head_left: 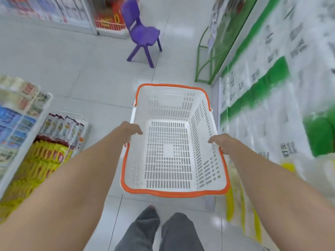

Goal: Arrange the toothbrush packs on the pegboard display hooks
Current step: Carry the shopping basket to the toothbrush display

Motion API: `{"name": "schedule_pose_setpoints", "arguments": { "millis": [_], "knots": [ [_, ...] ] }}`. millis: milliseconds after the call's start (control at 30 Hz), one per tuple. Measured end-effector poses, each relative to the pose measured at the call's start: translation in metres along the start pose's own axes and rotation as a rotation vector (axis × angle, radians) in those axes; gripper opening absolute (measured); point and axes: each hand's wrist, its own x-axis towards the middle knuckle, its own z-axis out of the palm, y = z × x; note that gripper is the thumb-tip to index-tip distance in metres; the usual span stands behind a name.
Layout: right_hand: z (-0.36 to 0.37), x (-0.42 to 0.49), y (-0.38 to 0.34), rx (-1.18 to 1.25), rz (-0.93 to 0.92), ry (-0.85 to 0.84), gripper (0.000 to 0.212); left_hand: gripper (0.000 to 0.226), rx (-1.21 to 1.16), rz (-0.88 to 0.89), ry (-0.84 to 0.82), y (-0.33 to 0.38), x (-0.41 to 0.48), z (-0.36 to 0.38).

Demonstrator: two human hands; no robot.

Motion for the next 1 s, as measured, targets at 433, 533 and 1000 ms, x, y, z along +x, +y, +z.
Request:
{"name": "schedule_pose_setpoints", "arguments": {
  "millis": [433,533,1000],
  "knots": [
    [-0.089,0.226,-0.332,0.074,-0.006,-0.033,0.064,0.063,0.071,-0.025,0.13,0.328,0.237,-0.066],
    [-0.113,0.266,-0.413,0.061,-0.008,-0.026,0.066,0.062,0.037,-0.028,0.136,0.405,0.288,-0.083],
    [-0.209,0.525,-0.797,-0.015,0.017,-0.06,0.067,0.054,-0.158,-0.064,0.131,0.745,0.592,-0.154]
  ]
}}
